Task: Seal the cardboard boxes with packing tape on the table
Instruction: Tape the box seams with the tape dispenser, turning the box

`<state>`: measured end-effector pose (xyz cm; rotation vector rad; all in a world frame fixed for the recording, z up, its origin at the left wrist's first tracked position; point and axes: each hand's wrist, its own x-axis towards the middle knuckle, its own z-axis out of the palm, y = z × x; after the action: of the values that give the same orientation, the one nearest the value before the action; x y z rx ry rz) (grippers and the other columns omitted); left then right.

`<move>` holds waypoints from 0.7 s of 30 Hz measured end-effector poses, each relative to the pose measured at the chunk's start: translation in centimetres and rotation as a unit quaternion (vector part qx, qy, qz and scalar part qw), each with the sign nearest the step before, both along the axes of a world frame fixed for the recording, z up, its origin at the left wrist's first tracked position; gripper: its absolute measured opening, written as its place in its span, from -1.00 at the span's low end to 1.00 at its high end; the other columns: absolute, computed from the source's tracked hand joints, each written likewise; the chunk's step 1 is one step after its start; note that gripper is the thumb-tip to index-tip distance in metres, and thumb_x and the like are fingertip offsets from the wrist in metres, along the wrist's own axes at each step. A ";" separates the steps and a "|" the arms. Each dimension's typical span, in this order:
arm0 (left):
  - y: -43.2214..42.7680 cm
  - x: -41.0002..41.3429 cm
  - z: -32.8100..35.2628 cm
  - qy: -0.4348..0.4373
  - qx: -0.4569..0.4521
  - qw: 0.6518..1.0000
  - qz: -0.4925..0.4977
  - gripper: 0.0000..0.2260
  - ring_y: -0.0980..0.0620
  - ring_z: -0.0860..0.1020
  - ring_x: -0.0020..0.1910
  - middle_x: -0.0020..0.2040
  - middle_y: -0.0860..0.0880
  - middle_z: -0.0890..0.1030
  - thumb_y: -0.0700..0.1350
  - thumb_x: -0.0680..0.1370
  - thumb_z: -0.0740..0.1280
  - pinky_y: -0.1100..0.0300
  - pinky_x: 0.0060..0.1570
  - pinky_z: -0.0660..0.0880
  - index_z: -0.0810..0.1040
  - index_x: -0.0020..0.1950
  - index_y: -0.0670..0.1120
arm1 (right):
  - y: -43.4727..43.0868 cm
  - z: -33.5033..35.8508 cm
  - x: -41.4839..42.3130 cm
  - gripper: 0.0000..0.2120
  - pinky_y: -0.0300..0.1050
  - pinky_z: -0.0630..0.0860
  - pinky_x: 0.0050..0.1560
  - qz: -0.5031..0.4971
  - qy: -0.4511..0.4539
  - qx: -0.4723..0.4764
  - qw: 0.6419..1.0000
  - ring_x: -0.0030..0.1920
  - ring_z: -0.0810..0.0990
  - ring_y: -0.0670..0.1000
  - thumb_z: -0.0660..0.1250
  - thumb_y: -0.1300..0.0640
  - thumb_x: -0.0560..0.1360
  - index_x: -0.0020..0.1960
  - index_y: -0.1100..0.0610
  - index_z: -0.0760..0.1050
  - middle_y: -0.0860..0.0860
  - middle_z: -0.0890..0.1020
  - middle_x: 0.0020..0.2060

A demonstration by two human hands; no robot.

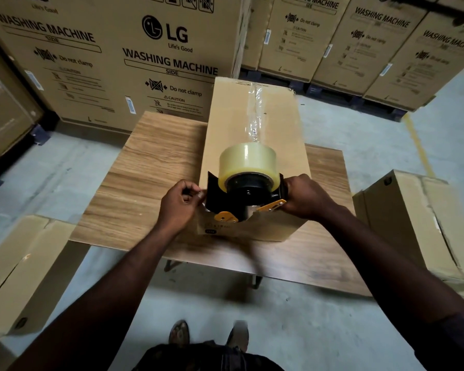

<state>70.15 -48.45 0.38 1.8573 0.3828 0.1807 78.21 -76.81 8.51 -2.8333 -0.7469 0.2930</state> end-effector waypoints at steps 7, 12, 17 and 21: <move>-0.9 -0.4 0.7 -0.052 0.113 0.992 0.010 -0.80 0.15 0.51 -0.15 -0.10 0.14 0.58 -0.24 0.51 0.45 0.12 -0.05 0.48 0.54 -0.11 0.06 | -9.3 -1.1 0.3 -0.71 0.02 0.45 -0.33 -0.025 -0.015 0.026 0.999 -0.31 0.60 0.28 0.30 -0.02 0.35 -0.32 0.22 0.52 0.16 0.63 -0.40; -4.6 -1.0 1.6 -0.113 0.382 0.910 -0.114 -0.57 0.02 0.44 0.07 0.06 0.14 0.58 -0.35 0.38 0.25 0.08 0.04 0.29 0.62 0.07 0.10 | -10.0 -2.9 1.2 -0.73 0.09 0.51 -0.30 -0.012 -0.005 0.050 0.999 -0.30 0.60 0.24 0.28 -0.01 0.35 -0.29 0.20 0.54 0.12 0.62 -0.40; -7.7 -0.8 0.4 -0.126 0.362 0.898 -0.215 -0.56 -0.06 0.47 0.29 0.34 0.02 0.56 -0.15 0.54 0.18 -0.04 0.32 0.40 0.54 0.40 -0.05 | -10.6 -3.7 1.1 -0.66 0.04 0.47 -0.36 0.002 -0.003 0.082 0.997 -0.36 0.57 0.21 0.23 -0.08 0.38 -0.31 0.20 0.53 0.10 0.60 -0.42; -6.9 -1.6 -0.8 -0.111 0.396 0.877 -0.248 -0.50 0.07 0.25 0.53 0.55 0.10 0.35 0.04 0.62 0.13 0.11 0.51 0.06 0.33 0.57 0.01 | -10.2 -3.2 0.5 -0.65 -0.25 0.25 -0.42 -0.013 -0.010 0.113 0.993 -0.44 0.56 -0.05 0.39 0.04 0.44 -0.46 -0.01 0.35 -0.07 0.57 -0.51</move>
<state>68.51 -55.34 -0.45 2.6356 -0.4092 0.2126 78.71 -87.03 5.33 -2.6331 -0.6980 0.1640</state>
